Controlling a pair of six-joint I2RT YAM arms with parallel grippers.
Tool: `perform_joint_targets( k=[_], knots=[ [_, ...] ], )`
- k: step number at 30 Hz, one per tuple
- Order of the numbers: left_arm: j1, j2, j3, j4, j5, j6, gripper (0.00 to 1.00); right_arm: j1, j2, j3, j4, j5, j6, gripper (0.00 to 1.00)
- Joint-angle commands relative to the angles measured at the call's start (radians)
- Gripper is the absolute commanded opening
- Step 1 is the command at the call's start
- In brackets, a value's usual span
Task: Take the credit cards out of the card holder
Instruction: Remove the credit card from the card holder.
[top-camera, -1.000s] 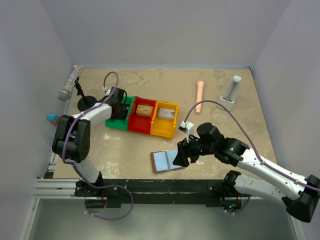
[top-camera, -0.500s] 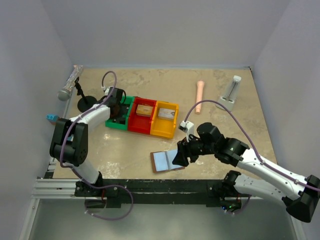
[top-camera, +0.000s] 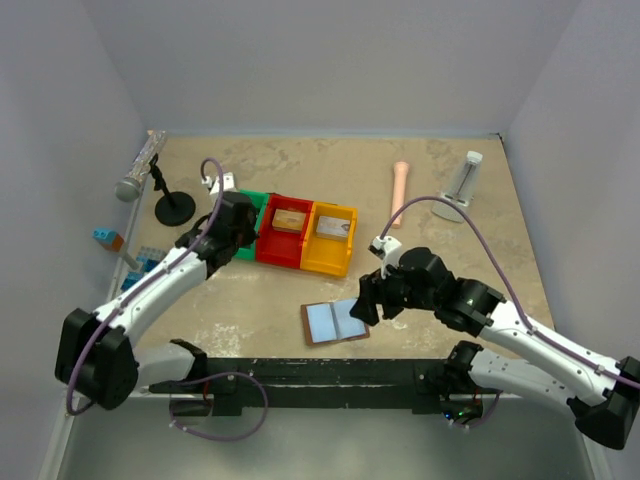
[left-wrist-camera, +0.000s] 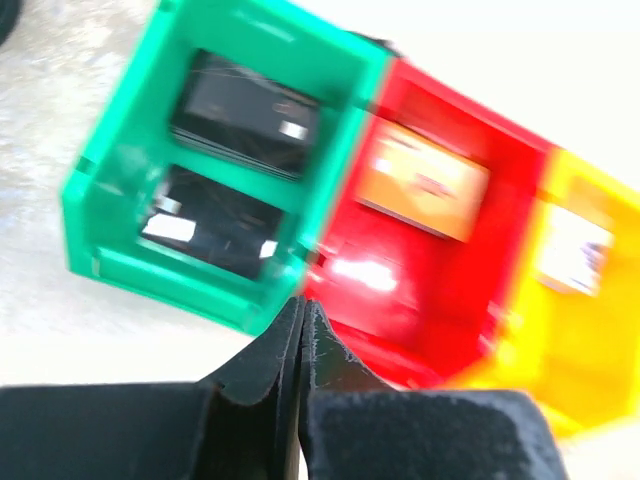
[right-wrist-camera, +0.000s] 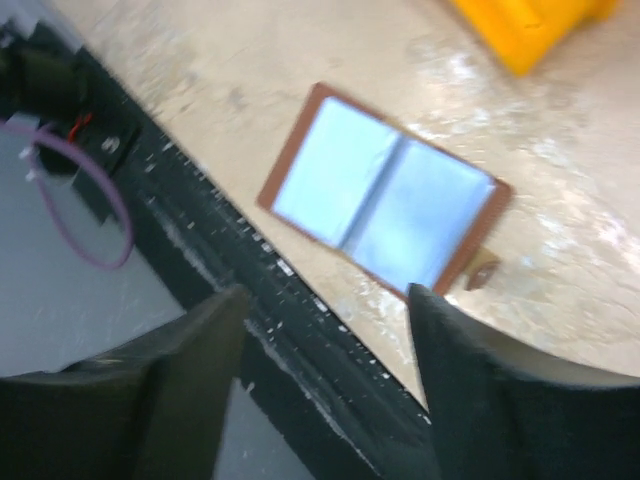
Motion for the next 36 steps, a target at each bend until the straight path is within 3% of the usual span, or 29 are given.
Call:
perform_joint_targets(
  k=[1, 6, 13, 21, 27, 36],
  knots=[
    [-0.165, -0.171, -0.053, -0.055, -0.135, -0.056, 0.07, -0.002, -0.037, -0.011, -0.073, 0.309, 0.079, 0.82],
    [-0.424, -0.28, -0.12, -0.135, -0.234, -0.177, 0.15, -0.039, 0.03, -0.01, -0.149, 0.33, 0.113, 0.86],
    [-0.757, -0.199, -0.142, -0.137, -0.275, -0.358, 0.18, -0.06, 0.15, -0.057, -0.061, 0.255, 0.165, 0.84],
    [-0.787, -0.294, -0.318, 0.061, -0.117, -0.387, 0.24, -0.06, 0.271, -0.093, 0.025, 0.239, 0.213, 0.74],
    [-0.787, -0.377, -0.402, 0.069, -0.096, -0.45, 0.26, -0.063, 0.353, -0.085, 0.052, 0.251, 0.219, 0.66],
    [-0.787, -0.392, -0.396, 0.067, -0.099, -0.429, 0.26, -0.115, 0.411, -0.059, 0.051, 0.242, 0.196, 0.49]
  ],
)
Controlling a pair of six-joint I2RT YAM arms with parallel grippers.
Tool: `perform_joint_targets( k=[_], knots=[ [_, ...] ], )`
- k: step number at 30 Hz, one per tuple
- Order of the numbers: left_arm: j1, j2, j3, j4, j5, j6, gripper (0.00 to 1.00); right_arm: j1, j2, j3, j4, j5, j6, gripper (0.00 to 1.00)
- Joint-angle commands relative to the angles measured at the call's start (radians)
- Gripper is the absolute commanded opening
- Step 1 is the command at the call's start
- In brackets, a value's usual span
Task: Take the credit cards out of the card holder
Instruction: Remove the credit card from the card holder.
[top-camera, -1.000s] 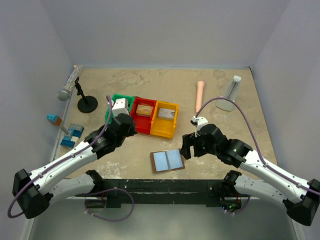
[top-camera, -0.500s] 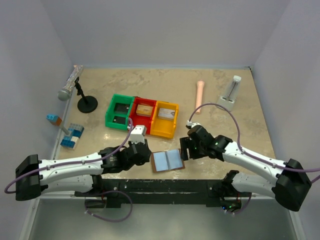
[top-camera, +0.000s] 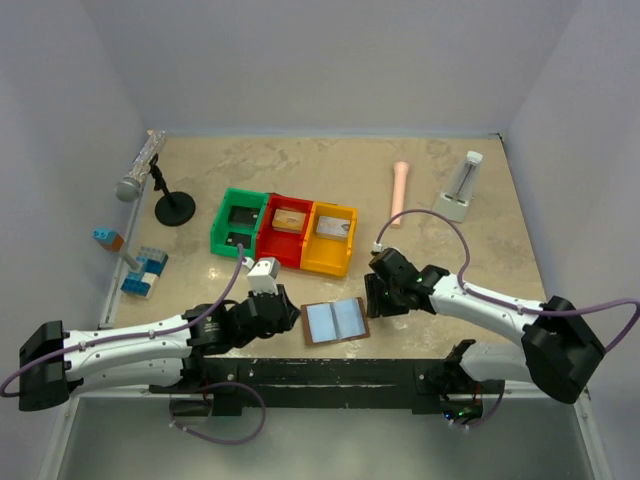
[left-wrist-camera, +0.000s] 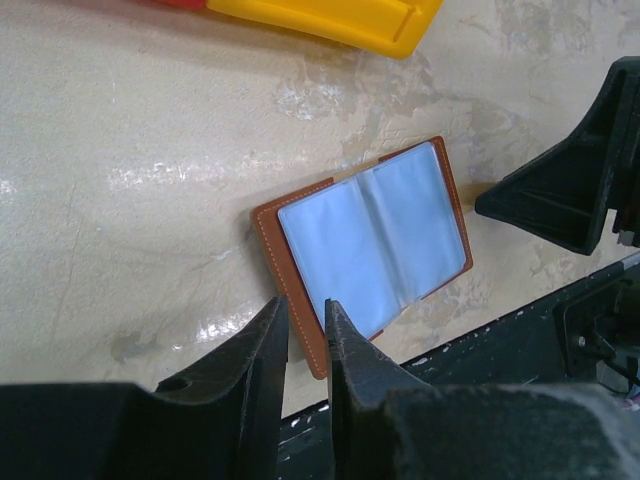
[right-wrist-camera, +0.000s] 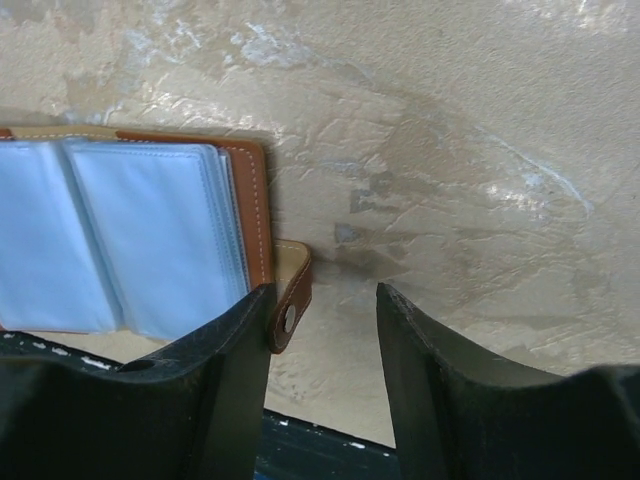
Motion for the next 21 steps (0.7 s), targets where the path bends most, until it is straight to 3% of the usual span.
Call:
perform_joint_targets(
  k=[1, 8, 12, 21],
  knots=[
    [-0.006, -0.007, 0.017, 0.036, -0.006, 0.004, 0.25, -0.026, 0.009, 0.031, 0.024, -0.01, -0.006, 0.46],
    [-0.006, 0.022, 0.028, 0.055, 0.006, 0.019, 0.25, -0.03, 0.011, 0.025, 0.049, -0.047, -0.019, 0.23],
    [-0.006, 0.076, 0.026, 0.183, 0.089, 0.091, 0.22, -0.03, -0.07, -0.016, 0.084, -0.084, -0.032, 0.0],
    [-0.003, 0.165, 0.101, 0.173, 0.088, 0.12, 0.24, -0.029, -0.285, -0.093, 0.113, -0.271, -0.092, 0.0]
  ],
)
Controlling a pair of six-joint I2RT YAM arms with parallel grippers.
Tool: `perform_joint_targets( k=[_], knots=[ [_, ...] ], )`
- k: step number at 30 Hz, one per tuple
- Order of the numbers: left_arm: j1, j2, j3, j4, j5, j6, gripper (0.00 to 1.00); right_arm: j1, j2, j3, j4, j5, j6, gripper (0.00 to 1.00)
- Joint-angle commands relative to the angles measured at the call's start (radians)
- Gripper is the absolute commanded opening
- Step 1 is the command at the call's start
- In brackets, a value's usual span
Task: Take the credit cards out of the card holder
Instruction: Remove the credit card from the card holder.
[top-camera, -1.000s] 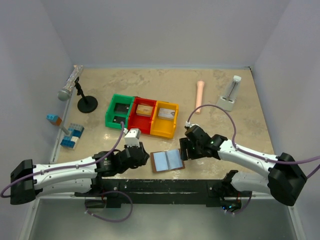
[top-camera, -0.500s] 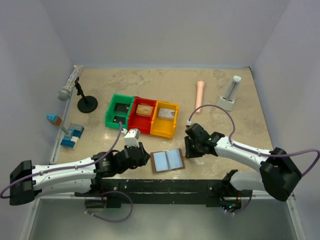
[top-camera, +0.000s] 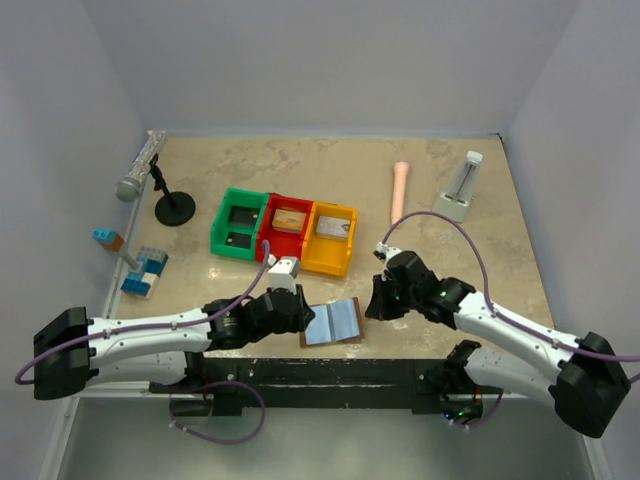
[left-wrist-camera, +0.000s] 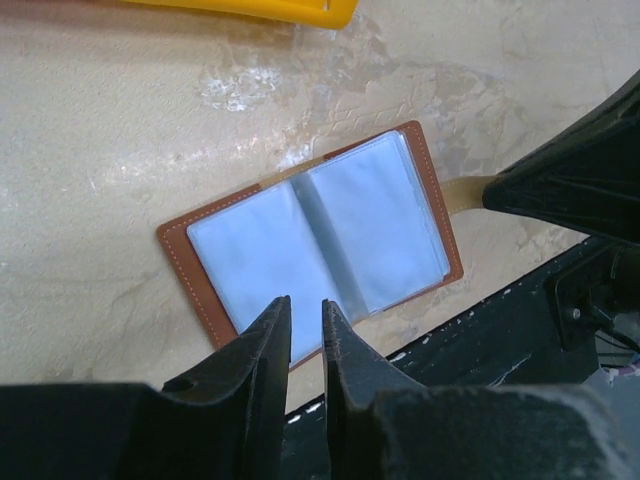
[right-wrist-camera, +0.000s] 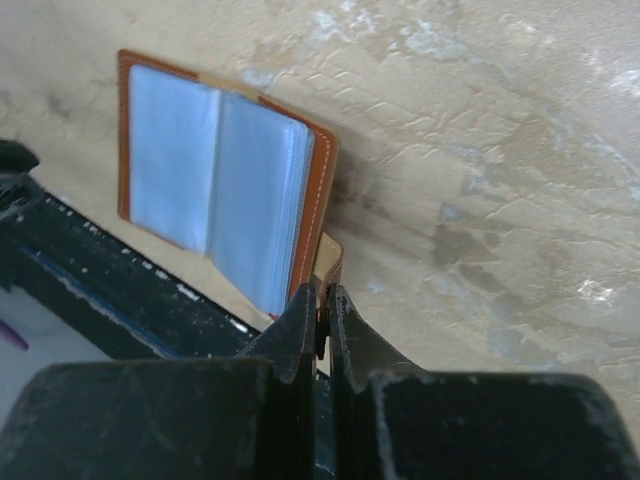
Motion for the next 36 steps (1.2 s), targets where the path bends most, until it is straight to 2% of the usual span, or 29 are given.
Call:
perform_joint_targets(
  k=[1, 7, 10, 11, 12, 14, 17, 21, 30, 36],
  knots=[
    [-0.003, 0.001, 0.057, 0.055, -0.011, 0.041, 0.24, 0.0, -0.106, -0.024, 0.035, -0.115, -0.042, 0.0],
    [0.002, -0.009, 0.018, 0.277, 0.07, 0.074, 0.34, 0.0, -0.197, -0.017, 0.015, -0.165, -0.06, 0.0],
    [0.002, 0.059, 0.109, 0.233, 0.159, 0.136, 0.37, 0.0, -0.205, -0.008, 0.015, -0.178, -0.068, 0.0],
    [0.002, 0.086, 0.133, 0.222, 0.183, 0.145, 0.4, 0.0, -0.203, -0.006, 0.018, -0.183, -0.071, 0.0],
    [0.002, 0.102, 0.149, 0.222, 0.203, 0.148, 0.47, -0.002, -0.203, -0.005, 0.022, -0.189, -0.071, 0.0],
    [0.002, 0.132, 0.157, 0.246, 0.237, 0.157, 0.54, 0.0, -0.198, -0.003, 0.036, -0.201, -0.068, 0.0],
    [0.002, 0.151, 0.146, 0.283, 0.262, 0.159, 0.59, 0.0, -0.189, -0.003, 0.053, -0.22, -0.06, 0.0],
    [0.002, 0.169, 0.131, 0.299, 0.274, 0.163, 0.59, 0.0, -0.185, -0.002, 0.065, -0.234, -0.049, 0.0],
    [0.002, 0.234, 0.143, 0.242, 0.262, 0.128, 0.44, -0.002, -0.177, 0.012, 0.085, -0.249, -0.043, 0.0],
    [0.002, 0.235, 0.141, 0.198, 0.222, 0.117, 0.41, 0.0, -0.171, 0.021, 0.084, -0.25, -0.048, 0.0]
  ],
)
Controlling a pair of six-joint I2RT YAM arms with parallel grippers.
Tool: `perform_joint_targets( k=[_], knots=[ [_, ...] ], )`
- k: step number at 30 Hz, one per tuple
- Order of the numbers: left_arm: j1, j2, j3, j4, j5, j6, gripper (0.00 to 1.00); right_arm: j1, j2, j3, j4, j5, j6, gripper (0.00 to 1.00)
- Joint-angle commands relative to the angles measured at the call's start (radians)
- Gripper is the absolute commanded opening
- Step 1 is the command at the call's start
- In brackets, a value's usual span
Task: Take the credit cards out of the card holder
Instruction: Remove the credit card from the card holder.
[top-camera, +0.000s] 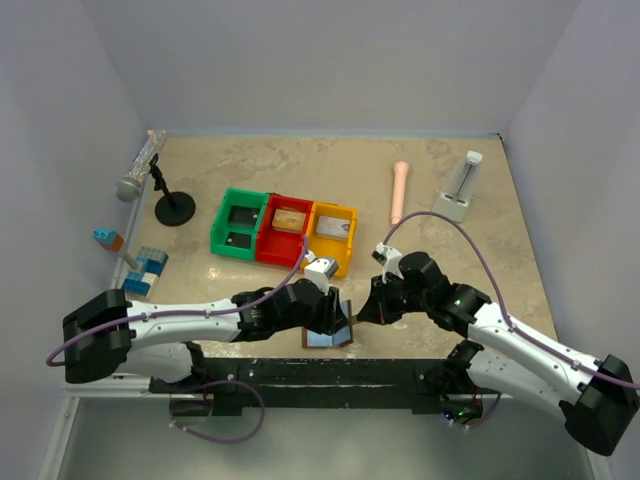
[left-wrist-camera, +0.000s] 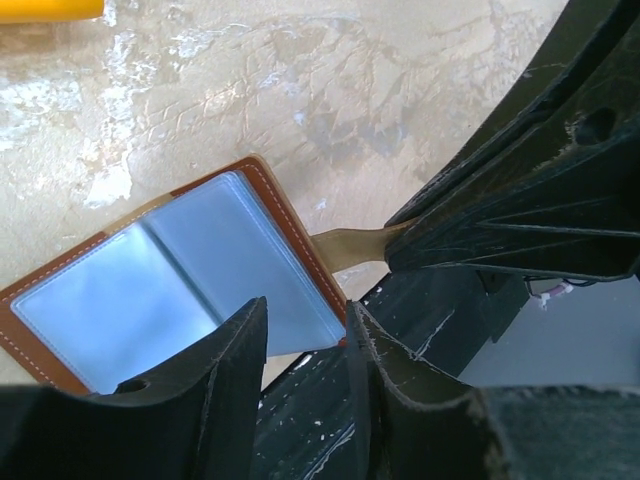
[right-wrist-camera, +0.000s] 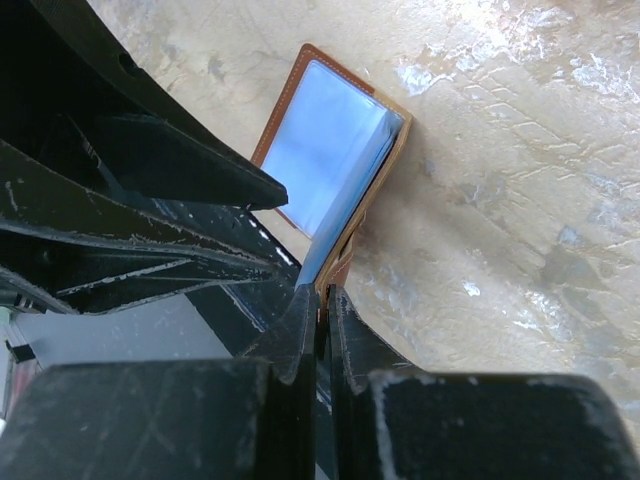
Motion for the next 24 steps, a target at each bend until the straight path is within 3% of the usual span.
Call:
perform_joint_targets(
  k=[1, 24],
  knots=[
    [0.001, -0.003, 0.018, -0.018, -0.04, -0.011, 0.41, 0.0, 0.005, 0.046, 0.036, -0.024, -0.003, 0.0],
    [0.001, 0.08, 0.094, -0.093, -0.044, 0.014, 0.44, 0.0, 0.022, 0.081, 0.042, -0.067, 0.001, 0.0]
  ],
)
